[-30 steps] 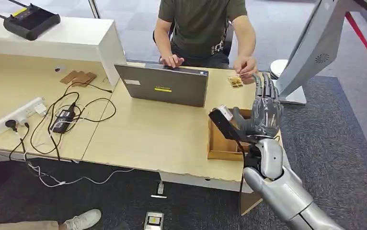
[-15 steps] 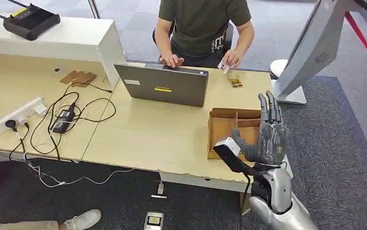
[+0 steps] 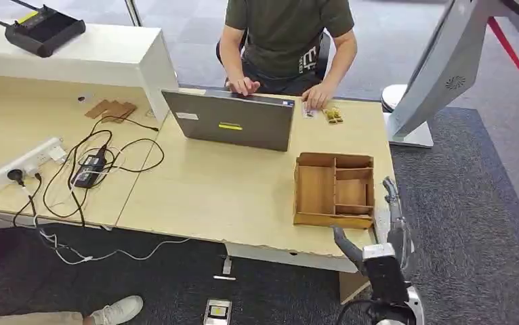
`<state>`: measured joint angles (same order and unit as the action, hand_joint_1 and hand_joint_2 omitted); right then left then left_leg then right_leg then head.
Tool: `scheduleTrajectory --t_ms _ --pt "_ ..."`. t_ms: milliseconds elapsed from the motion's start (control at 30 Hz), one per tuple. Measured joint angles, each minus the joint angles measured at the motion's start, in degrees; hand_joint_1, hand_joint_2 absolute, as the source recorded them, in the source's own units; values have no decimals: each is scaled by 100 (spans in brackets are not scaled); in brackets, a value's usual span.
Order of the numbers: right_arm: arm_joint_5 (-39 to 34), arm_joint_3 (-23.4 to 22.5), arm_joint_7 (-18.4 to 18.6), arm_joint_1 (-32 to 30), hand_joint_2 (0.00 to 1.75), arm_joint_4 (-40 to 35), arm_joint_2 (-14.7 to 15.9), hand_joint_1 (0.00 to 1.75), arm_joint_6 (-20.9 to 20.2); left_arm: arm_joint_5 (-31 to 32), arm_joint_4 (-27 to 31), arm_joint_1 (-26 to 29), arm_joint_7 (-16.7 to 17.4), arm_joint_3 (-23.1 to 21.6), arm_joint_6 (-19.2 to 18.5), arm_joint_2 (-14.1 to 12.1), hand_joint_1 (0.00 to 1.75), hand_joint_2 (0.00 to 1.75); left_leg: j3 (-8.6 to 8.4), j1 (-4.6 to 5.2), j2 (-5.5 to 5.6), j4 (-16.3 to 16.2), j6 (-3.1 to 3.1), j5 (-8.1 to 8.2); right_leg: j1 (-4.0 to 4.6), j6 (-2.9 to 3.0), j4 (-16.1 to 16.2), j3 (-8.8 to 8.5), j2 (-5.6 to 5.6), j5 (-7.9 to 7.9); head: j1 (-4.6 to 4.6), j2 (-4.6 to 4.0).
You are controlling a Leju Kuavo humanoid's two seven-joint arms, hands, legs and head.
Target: Pass the card to the sensor for recognition and then transmit it.
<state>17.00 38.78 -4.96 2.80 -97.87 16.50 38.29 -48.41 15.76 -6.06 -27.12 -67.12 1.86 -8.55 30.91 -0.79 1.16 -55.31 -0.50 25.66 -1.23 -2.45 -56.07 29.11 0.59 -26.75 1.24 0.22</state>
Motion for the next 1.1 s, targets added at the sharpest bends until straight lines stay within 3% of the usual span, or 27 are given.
scheduleTrajectory --t_ms 67,100,167,333,433,667,1100 --pt "384 -114 -75 -149 175 -86 -33 0 0 -46 -2 21 -22 4 2 -17 0 175 0 -1 0 0 0 0 1 0 0 -1 0 0 2 0" --pt "1073 -194 142 -229 175 -127 -63 0 0 -65 -2 28 -35 9 20 -22 0 175 0 -1 0 1 0 0 1 0 0 -2 0 0 -2 0" --pt "2801 -298 972 -323 175 -127 -101 0 0 -79 -2 40 -55 7 52 -22 0 175 0 -1 0 1 0 0 1 1 0 -1 0 0 0 0" --pt "5394 -269 2884 -250 175 -15 -96 0 -237 -105 0 38 -81 7 116 -9 0 175 -1 0 0 1 0 0 1 1 0 -4 1 0 0 0" --pt "6301 -122 3416 -87 175 148 -13 0 -900 -151 0 22 -90 7 133 0 0 175 -2 0 -1 1 0 -1 0 0 0 -5 1 1 -2 0" --pt "6394 159 3547 235 175 555 131 0 -1560 -168 0 2 -92 4 153 13 0 175 -1 0 0 0 0 -1 0 0 0 -5 0 1 0 0" --pt "6011 428 3774 930 175 1160 402 0 -2280 -186 4 -60 -50 -4 151 24 0 175 -1 1 -1 0 0 -2 0 -1 0 -6 0 2 0 0"
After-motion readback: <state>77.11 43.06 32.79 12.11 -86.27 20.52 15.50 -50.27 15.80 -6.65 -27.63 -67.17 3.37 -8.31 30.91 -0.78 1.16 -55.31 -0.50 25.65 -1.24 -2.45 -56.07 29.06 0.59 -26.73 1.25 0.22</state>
